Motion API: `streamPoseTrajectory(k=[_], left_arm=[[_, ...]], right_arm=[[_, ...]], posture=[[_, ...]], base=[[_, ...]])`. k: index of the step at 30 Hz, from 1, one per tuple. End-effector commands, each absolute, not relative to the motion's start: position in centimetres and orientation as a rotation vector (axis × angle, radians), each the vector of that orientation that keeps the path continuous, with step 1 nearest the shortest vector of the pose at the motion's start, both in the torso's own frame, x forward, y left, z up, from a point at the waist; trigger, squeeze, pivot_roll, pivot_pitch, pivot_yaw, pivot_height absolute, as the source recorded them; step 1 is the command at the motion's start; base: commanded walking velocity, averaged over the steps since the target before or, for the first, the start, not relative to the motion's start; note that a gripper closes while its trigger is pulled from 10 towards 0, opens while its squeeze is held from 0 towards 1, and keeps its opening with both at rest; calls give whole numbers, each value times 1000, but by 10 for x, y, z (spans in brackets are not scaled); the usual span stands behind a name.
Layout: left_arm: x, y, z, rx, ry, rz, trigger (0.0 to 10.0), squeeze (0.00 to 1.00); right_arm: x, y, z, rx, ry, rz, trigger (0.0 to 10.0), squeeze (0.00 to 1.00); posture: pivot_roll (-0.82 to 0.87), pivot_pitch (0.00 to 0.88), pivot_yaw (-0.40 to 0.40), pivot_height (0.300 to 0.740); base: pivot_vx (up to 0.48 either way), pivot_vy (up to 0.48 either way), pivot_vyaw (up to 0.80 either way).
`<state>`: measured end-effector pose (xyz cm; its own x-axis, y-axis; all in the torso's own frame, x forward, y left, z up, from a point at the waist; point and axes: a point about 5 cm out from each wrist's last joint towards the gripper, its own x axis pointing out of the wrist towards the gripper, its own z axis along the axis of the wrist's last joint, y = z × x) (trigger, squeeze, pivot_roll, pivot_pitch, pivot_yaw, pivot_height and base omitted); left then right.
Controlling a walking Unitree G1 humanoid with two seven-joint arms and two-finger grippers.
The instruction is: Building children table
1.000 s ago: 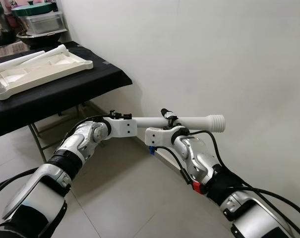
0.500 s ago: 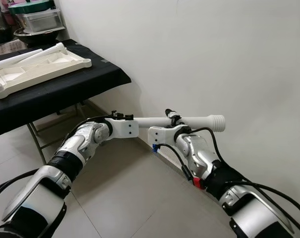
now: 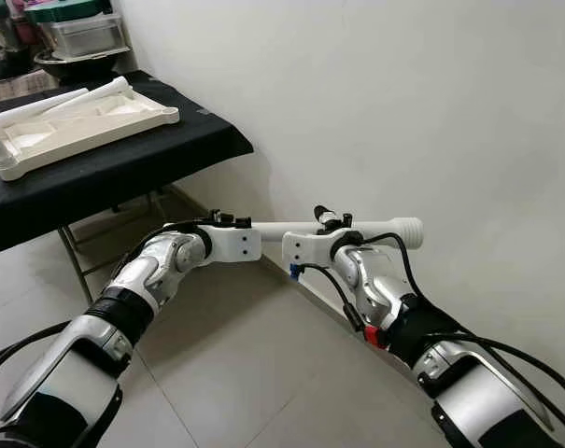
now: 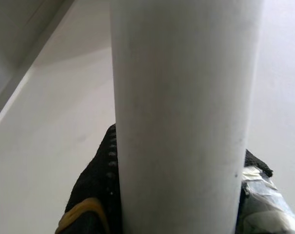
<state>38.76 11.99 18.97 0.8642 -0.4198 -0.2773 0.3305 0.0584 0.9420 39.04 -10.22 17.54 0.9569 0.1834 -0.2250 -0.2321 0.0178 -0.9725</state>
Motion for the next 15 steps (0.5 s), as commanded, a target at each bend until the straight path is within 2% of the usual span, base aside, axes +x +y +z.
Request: streamPoseTrajectory(k=[1,3,4,7,12,13,15], left_arm=[[389,125,195,1370,-89,-527,10000,0],[388,126,195,1317,-83,-522,10000,0],[388,126,195,1290,-76,-526,10000,1000],[387,125,196,1243,-83,-530,10000,1000],[389,125,198,1311,-104,-512,10000,1000],[388,125,198,1318,-113,-509,10000,0],[388,125,199,1320,-121,-506,10000,0]], right_arm=[[392,-101,176,-1494,29,325,0,0],[392,-101,176,-1488,27,323,0,0],[392,-101,176,-1485,27,323,0,0],[391,-101,174,-1482,29,324,0,0],[391,-101,172,-1479,32,328,0,0],[390,-102,171,-1480,34,329,0,0],[390,-102,171,-1480,35,330,0,0]], posture=[[19,46,2,740],[20,44,2,740],[21,43,4,740],[21,43,5,740],[21,47,3,740],[20,49,6,740],[20,49,6,740]], base=[[0,0,0],[0,0,0],[0,0,0],[0,0,0],[0,0,0],[0,0,0],[0,0,0]])
